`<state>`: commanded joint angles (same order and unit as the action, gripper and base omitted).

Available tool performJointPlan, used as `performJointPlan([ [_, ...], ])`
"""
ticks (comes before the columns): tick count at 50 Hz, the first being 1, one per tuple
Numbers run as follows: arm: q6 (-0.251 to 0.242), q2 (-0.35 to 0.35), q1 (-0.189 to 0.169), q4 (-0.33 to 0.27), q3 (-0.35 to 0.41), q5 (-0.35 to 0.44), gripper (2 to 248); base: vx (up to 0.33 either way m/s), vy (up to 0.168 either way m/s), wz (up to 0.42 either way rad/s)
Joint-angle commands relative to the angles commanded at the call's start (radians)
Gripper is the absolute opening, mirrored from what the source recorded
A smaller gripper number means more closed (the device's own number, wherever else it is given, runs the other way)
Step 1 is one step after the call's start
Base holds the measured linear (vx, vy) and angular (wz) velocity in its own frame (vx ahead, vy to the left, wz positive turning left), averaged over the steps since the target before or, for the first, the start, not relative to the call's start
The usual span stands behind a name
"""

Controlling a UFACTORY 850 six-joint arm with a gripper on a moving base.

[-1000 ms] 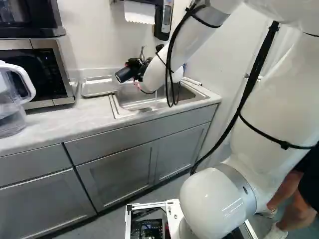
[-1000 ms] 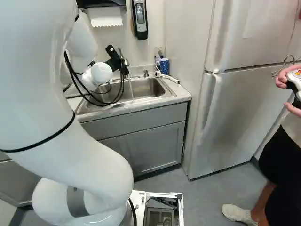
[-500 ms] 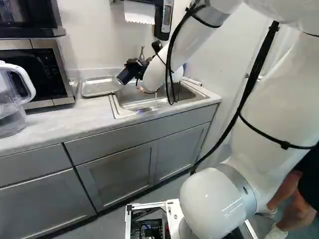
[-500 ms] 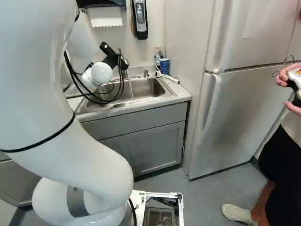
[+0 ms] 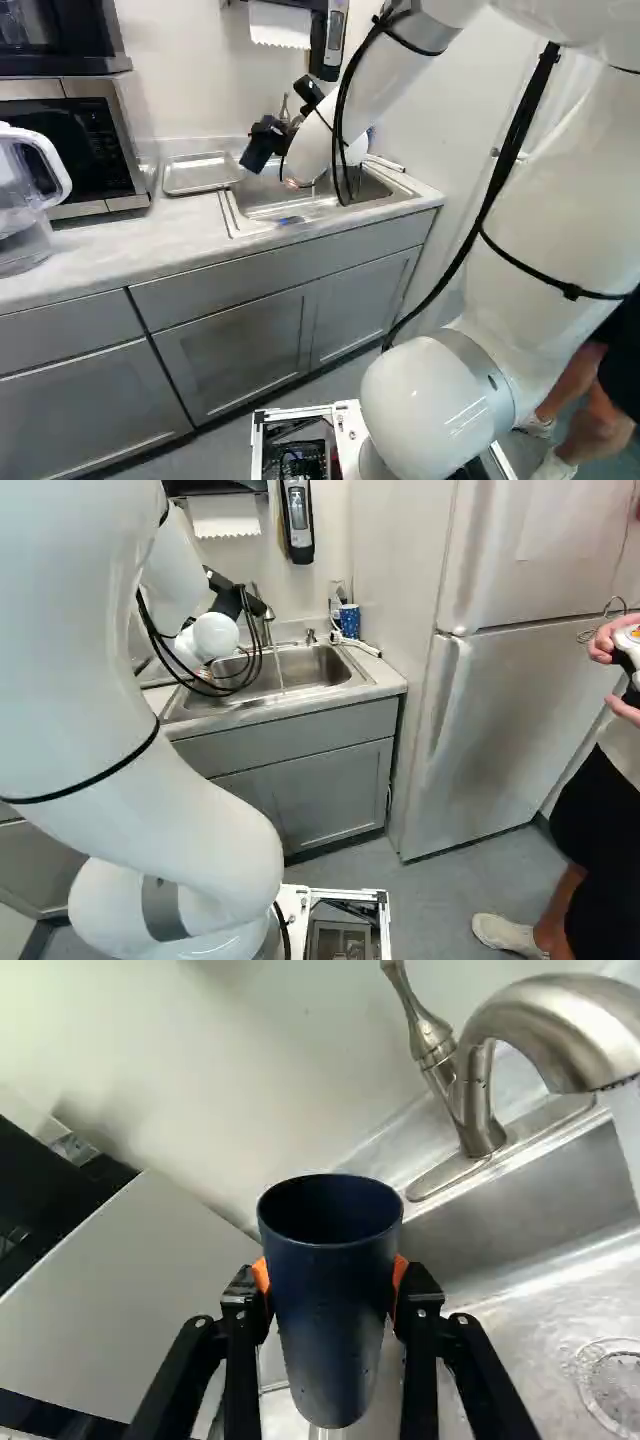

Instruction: Rinse the cup and place it in the tray

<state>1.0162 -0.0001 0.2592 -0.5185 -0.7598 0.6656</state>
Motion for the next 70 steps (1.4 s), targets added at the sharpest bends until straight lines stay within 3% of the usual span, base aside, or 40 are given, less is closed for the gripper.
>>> performJointPlan([
  [70, -0.737, 0.000, 0.000, 0.121, 0.000, 0.000, 125, 0.000, 0.000, 0.000],
])
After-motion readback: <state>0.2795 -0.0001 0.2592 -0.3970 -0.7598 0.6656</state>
